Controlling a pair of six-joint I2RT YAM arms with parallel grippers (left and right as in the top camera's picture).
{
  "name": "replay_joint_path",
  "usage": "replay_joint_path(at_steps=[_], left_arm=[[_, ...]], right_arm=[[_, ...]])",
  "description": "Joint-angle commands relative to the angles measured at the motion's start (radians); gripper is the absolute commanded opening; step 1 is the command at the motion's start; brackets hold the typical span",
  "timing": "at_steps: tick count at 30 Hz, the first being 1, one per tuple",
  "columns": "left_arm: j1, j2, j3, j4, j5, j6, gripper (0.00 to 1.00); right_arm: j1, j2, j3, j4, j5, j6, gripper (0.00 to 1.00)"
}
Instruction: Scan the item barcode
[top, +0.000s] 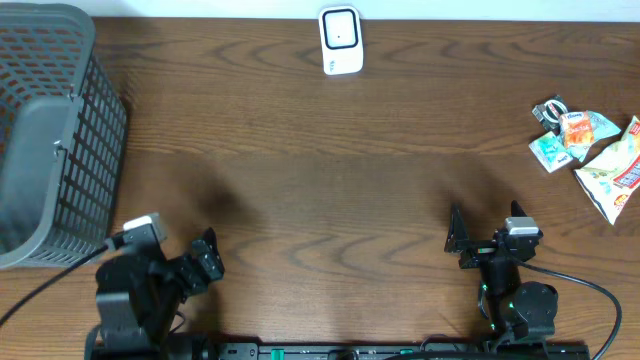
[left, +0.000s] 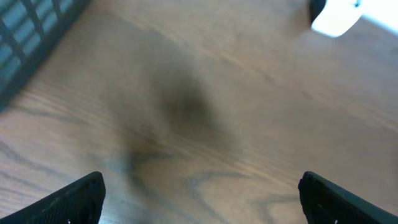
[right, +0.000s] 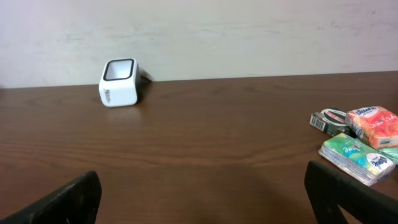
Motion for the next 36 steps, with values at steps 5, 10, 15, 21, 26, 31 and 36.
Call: replay_joint_path(at_steps=[5, 10, 15, 21, 26, 31, 36], left_arm=[[0.004, -0.090, -0.077, 0.002, 0.005, 0.014, 0.98], [0.004, -0.127, -0.116, 0.003, 0.005, 0.014, 0.98], [0.004, -0.154, -0.143, 0.063, 0.005, 0.014, 0.98], [0.004, -0.179, -0.169, 0.105, 0.005, 0.035, 0.98], [0.004, -0.215, -0.211, 0.176, 0.080, 0.124, 0.98], [0.004, -0.256, -0.266, 0.275, 0.095, 0.122, 0.98], [0.004, -0.288, -0.312, 0.367, 0.095, 0.122, 0.98]], right_arm=[[-0.005, -0.006, -0.003, -0.003, 0.001, -0.002, 0.99], [-0.005, -0.006, -0.003, -0.003, 0.001, -0.002, 0.99], [-0.005, -0.006, -0.003, -0.003, 0.001, -0.002, 0.99], [-0.005, -0.006, -0.003, -0.003, 0.001, -0.002, 0.99], [-0.005, -0.006, -0.003, -0.003, 0.001, -0.002, 0.99], [-0.005, -0.006, -0.003, -0.003, 0.001, -0.002, 0.99], [-0.005, -0.006, -0.003, -0.003, 0.001, -0.002, 0.99]])
